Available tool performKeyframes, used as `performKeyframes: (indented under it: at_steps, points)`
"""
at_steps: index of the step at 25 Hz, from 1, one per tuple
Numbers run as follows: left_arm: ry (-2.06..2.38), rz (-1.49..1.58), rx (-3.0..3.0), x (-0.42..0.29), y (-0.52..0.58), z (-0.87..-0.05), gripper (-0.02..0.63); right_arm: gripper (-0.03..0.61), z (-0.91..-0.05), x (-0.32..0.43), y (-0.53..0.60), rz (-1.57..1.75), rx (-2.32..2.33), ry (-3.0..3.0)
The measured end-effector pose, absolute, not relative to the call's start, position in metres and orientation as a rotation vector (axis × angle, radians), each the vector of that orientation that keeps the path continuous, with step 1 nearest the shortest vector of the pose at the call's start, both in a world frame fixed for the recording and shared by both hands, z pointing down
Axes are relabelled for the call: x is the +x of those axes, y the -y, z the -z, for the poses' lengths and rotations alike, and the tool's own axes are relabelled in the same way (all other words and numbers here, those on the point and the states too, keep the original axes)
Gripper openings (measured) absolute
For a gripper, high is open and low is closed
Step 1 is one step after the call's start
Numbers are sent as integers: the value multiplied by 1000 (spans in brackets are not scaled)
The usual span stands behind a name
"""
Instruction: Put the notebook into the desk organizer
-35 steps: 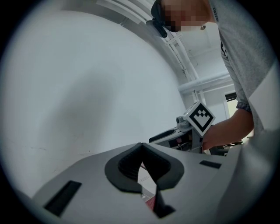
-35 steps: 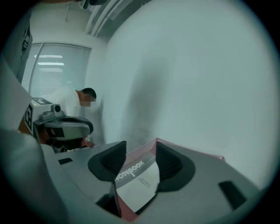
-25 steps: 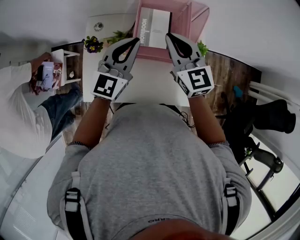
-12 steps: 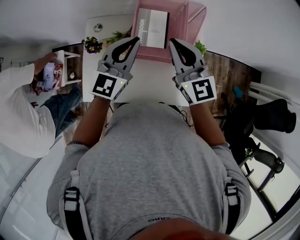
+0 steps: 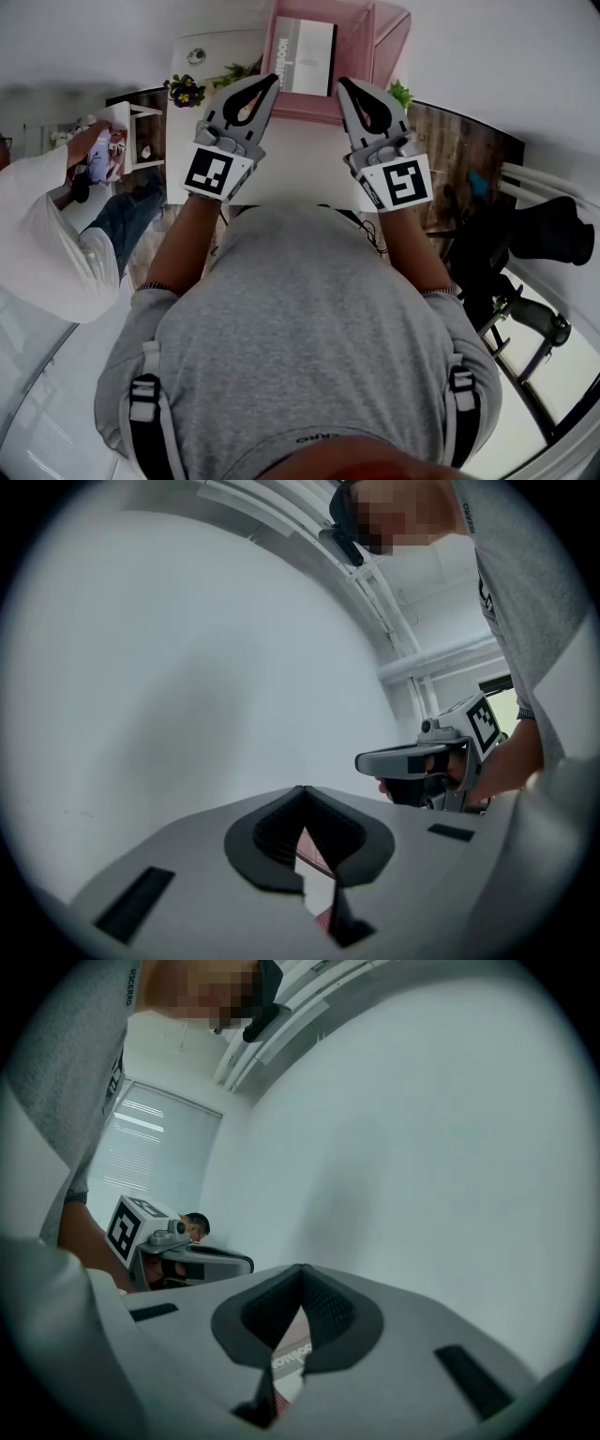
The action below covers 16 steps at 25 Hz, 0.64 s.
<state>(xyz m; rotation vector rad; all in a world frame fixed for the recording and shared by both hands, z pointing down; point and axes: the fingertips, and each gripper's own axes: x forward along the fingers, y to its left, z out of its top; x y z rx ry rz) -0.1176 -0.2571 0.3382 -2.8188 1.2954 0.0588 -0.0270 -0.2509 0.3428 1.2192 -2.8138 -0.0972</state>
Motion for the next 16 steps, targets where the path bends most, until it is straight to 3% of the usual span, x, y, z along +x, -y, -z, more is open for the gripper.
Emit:
performKeyframes:
  at_steps: [16]
  points:
    - [-1306, -57, -2816, -114, 259, -337, 18, 6, -342, -21, 252, 106, 1223, 2811]
